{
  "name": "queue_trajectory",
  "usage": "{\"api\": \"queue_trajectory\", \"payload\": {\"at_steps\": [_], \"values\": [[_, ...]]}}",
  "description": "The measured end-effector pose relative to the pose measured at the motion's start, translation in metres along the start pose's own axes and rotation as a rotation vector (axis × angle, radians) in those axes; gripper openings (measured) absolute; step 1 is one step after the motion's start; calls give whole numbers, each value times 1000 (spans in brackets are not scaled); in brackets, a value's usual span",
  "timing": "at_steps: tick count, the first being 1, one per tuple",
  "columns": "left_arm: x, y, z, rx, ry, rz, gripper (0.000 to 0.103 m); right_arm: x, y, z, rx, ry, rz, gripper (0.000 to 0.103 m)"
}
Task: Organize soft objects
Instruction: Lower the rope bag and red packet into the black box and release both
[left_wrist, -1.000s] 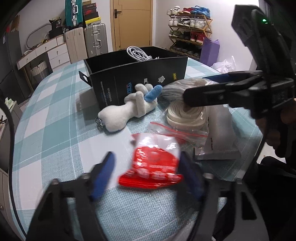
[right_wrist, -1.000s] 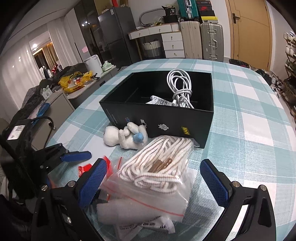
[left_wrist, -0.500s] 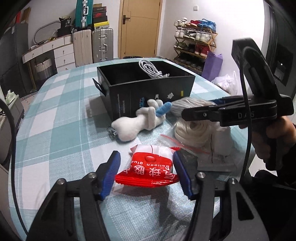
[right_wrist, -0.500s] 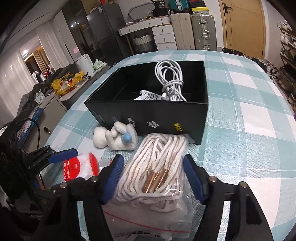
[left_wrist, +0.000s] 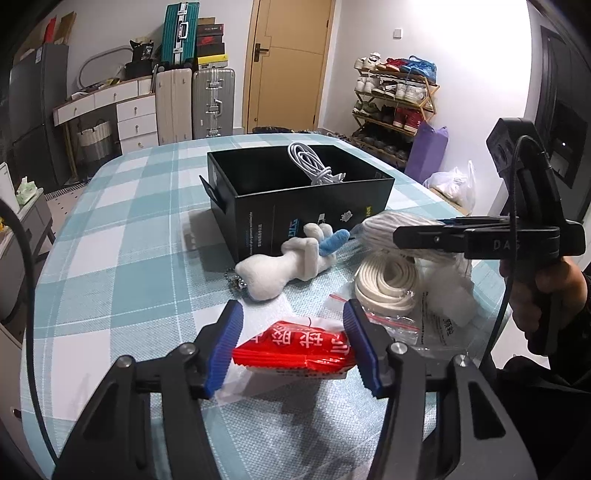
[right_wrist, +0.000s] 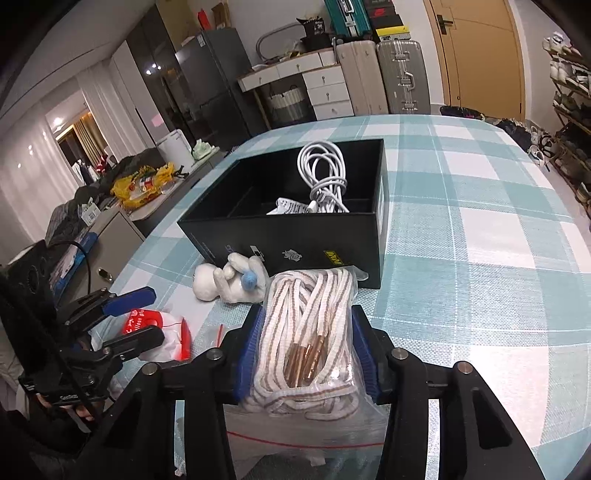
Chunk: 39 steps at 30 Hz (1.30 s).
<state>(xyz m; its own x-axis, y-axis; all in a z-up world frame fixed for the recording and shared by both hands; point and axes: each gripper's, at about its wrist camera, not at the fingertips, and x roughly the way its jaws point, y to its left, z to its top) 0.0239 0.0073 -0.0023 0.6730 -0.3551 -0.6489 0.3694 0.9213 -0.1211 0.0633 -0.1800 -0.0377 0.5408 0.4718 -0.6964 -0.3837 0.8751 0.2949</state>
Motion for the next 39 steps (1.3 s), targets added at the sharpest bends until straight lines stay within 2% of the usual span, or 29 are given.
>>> {"api": "queue_trajectory", "payload": {"at_steps": [13,23,39], "values": [[-13,-2,5,-1,-54,-17,54,-26,8,1,-44,-96,56,46],[-23,-2,44,-46,-169,5,54,-47,11,15,-62,-187,94,46],[16,15,104,-112,-219,93,54,-31,6,66,-79,-196,102,46]]}}
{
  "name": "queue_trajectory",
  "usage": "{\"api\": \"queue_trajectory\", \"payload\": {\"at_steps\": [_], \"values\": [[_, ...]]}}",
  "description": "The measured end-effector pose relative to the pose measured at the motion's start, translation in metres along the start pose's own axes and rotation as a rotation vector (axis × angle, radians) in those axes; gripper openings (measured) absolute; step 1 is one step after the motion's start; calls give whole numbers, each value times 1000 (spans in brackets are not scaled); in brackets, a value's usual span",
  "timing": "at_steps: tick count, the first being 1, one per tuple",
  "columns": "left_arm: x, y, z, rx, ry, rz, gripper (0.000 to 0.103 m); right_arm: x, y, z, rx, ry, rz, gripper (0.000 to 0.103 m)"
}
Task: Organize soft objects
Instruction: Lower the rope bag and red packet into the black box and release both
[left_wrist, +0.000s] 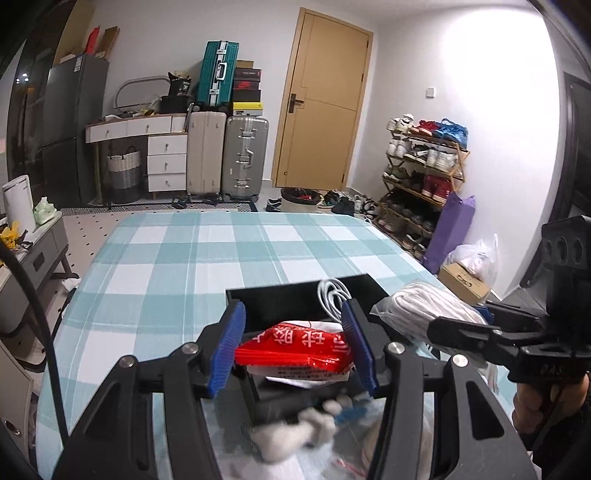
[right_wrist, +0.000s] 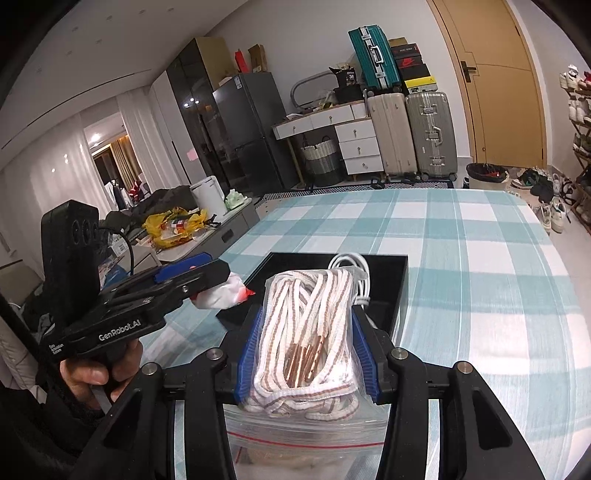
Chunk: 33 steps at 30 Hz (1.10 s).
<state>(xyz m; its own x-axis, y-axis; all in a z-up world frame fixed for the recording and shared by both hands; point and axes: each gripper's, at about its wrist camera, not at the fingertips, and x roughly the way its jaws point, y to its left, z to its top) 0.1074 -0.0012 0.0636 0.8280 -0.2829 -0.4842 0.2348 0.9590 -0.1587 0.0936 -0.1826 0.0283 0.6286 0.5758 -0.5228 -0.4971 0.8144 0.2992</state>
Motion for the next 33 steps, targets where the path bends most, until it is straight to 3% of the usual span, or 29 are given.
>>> {"api": "queue_trajectory", "payload": {"at_steps": [21,33], "values": [[72,-7,-3,90,95,91,54,82,-22,19,-50,161,-84,46],[79,-8,-8,116,113,99,56,106,-22,25,-98,220,-55,46]]}}
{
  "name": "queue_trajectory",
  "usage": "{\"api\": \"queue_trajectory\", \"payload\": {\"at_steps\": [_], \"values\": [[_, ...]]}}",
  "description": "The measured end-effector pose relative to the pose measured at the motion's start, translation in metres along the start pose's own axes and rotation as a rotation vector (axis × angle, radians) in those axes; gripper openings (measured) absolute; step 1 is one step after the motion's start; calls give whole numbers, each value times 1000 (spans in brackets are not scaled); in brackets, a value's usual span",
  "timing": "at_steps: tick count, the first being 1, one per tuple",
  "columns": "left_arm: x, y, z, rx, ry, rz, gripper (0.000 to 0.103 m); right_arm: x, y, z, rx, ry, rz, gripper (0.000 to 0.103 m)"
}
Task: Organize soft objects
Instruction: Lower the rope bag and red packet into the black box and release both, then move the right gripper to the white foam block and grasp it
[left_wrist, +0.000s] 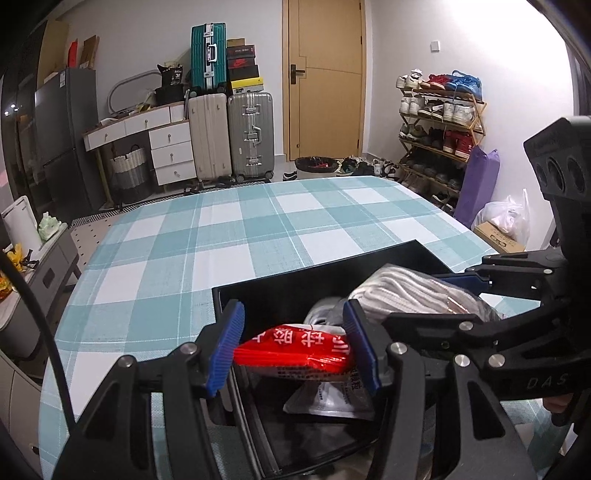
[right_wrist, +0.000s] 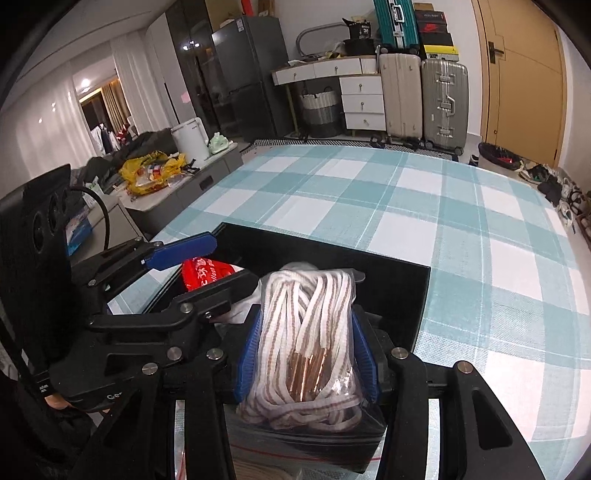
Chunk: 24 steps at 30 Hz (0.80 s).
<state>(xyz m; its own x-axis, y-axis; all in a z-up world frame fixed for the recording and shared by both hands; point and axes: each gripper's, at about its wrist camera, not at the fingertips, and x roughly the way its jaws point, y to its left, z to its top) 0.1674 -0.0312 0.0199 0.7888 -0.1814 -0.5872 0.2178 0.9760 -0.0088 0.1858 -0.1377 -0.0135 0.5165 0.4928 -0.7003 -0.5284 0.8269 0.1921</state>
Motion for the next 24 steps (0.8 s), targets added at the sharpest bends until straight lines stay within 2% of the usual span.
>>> {"api": "queue_trajectory", "payload": {"at_steps": [3,4,6,8,10,12,15,24], "values": [[-1,0,0,-5,2,-10,59,-1,0,0,-7,-2,3,47],[-1,1,1,-8,5,-16,60,-3,0,-1,-7,-6,2,50],[-3,1,1,-17,7,-35,67,-9,1,-2,-14,-25,-1,53],[-7,2,0,-26,3,-55,73,-20,1,-3,-24,-59,-8,62],[-15,0,-1,-18,-6,-44,84,-32,2,-5,-22,-91,-27,81],[-25,-4,-3,1,-23,-31,95,-46,2,-9,-22,-131,-41,90],[-37,-3,-8,-16,-25,-45,103,-60,2,-15,-10,-145,-46,102],[-74,7,-26,-49,-27,-14,103,-98,7,-50,33,-169,-80,103]]}}
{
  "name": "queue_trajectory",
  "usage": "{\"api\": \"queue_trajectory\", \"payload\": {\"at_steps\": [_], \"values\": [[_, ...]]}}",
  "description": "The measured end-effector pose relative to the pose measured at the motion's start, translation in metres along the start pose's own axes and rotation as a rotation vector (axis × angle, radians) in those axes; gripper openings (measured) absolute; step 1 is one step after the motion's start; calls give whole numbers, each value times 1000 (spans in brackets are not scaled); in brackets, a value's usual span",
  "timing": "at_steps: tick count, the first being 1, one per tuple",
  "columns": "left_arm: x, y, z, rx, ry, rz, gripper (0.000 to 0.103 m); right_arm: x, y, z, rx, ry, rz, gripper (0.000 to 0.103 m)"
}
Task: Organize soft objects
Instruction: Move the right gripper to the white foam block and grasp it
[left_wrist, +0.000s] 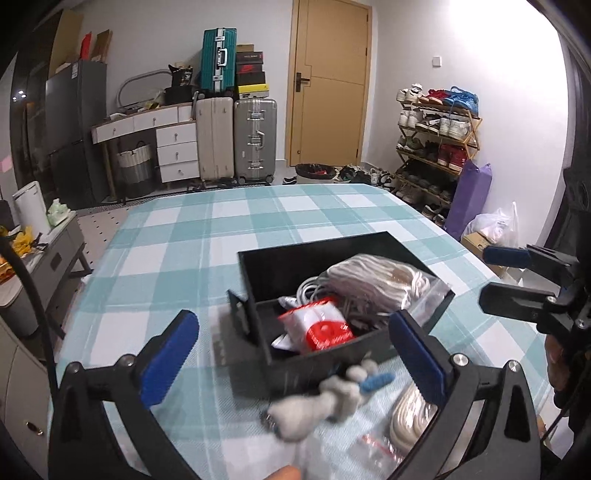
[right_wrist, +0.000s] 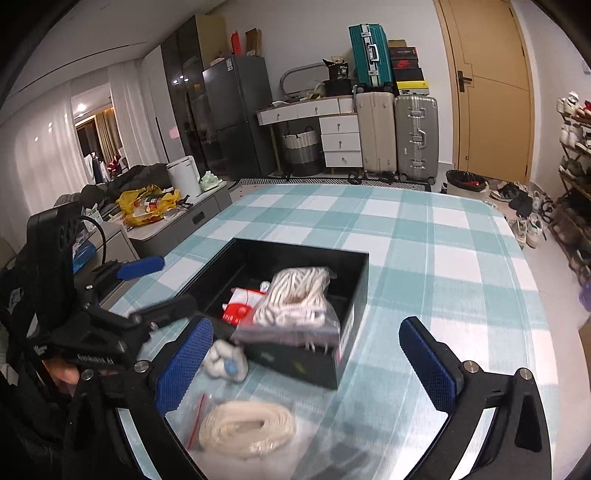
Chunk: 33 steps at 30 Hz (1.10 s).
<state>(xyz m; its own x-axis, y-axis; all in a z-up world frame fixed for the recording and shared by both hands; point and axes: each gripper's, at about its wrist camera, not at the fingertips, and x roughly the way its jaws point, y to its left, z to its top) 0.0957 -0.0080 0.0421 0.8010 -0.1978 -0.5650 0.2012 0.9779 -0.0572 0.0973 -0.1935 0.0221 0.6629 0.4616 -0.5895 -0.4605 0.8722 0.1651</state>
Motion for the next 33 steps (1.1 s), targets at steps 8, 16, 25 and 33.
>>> {"api": "queue_trajectory", "payload": {"at_steps": [8,16,25,33], "values": [[-23,2,-15,15,-3,8,103,-22,3,-30,31,19,14,103],[-22,4,-29,10,31,14,103,-26,6,-53,42,71,36,103],[-18,2,-40,-1,56,7,103,-19,19,-78,46,135,113,103],[-12,-5,-46,20,72,-2,103,-14,28,-92,47,169,164,103]]}}
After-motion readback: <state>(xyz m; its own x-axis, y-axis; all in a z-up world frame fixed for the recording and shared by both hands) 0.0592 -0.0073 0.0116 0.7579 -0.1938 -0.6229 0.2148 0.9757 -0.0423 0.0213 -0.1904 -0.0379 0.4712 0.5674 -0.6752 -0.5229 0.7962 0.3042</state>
